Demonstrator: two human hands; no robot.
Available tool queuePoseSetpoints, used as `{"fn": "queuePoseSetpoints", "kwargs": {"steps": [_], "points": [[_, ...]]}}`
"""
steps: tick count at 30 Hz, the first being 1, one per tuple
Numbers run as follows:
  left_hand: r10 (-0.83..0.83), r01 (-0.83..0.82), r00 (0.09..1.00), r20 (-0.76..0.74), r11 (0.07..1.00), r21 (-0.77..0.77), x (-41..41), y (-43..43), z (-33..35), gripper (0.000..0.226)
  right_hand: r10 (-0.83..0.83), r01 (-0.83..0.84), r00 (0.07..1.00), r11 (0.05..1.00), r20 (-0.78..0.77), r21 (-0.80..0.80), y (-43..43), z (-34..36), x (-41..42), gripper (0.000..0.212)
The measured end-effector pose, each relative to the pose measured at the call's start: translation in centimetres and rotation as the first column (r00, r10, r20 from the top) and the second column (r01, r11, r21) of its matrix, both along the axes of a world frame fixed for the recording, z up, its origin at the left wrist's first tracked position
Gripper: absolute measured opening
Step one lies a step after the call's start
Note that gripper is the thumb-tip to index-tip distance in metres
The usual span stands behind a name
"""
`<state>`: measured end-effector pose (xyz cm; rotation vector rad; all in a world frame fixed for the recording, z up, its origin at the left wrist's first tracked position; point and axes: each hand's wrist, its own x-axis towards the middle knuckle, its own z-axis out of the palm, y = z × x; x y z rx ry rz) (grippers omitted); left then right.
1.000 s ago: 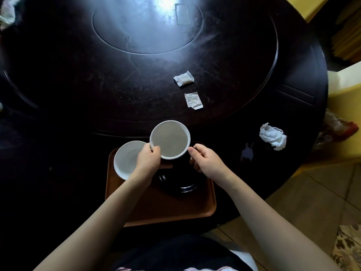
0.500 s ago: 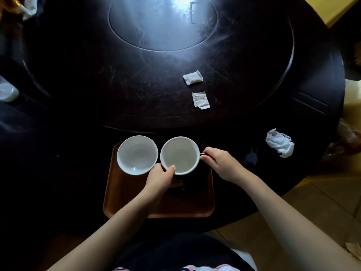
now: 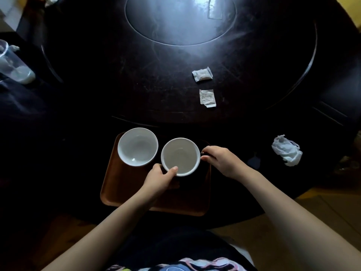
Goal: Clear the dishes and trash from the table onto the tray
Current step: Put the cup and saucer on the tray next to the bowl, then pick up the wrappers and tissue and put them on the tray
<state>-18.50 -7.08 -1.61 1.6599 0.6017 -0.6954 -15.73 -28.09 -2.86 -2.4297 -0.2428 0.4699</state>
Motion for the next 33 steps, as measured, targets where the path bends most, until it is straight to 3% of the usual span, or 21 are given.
{"fn": "queuePoseSetpoints", "kwargs": {"steps": [5,10,15,18,21,26,29,33], "points": [[0.008,-0.008,1.000,-0.003,0.999,0.035,-0.3,0.6,-0.2,0.032,0.082,-0.082,0.996,0.997,0.021,-0.004,0.2,0.2,0.9,0.031],[-0.147,0.144,0.989,0.001,0.969,0.201,-0.4,1.3,0.0,0.040,0.199,-0.201,0.979,0.979,-0.040,-0.044,0.1,0.4,1.4,0.032],[-0.409,0.411,0.908,-0.092,0.825,0.388,0.2,2.2,1.3,0.045,0.207,-0.210,0.974,0.977,-0.092,-0.027,-0.4,0.6,1.4,0.028],[-0.474,0.433,0.879,-0.057,0.743,0.511,1.0,2.8,2.7,0.046,0.179,-0.183,0.968,0.983,-0.173,-0.008,-1.0,1.0,1.6,0.030],[-0.488,0.367,0.872,0.031,0.694,0.619,2.8,2.9,3.9,0.043,0.128,-0.130,0.968,0.992,-0.216,0.006,-2.0,1.6,2.5,0.033],[-0.383,0.252,0.898,0.218,0.851,0.461,9.4,0.8,3.7,0.028,-0.136,0.140,0.986,0.990,0.091,-0.031,-3.3,3.1,6.2,0.016],[-0.499,0.245,0.808,0.314,0.768,0.591,14.3,-1.8,3.3,0.028,-0.283,0.315,0.936,0.939,0.206,-0.140,-3.3,3.4,9.6,0.020],[-0.620,0.253,0.703,0.348,0.675,0.693,20.5,-5.9,2.6,0.044,-0.359,0.383,0.924,0.862,0.135,-0.332,-2.5,2.9,13.3,0.045]]}}
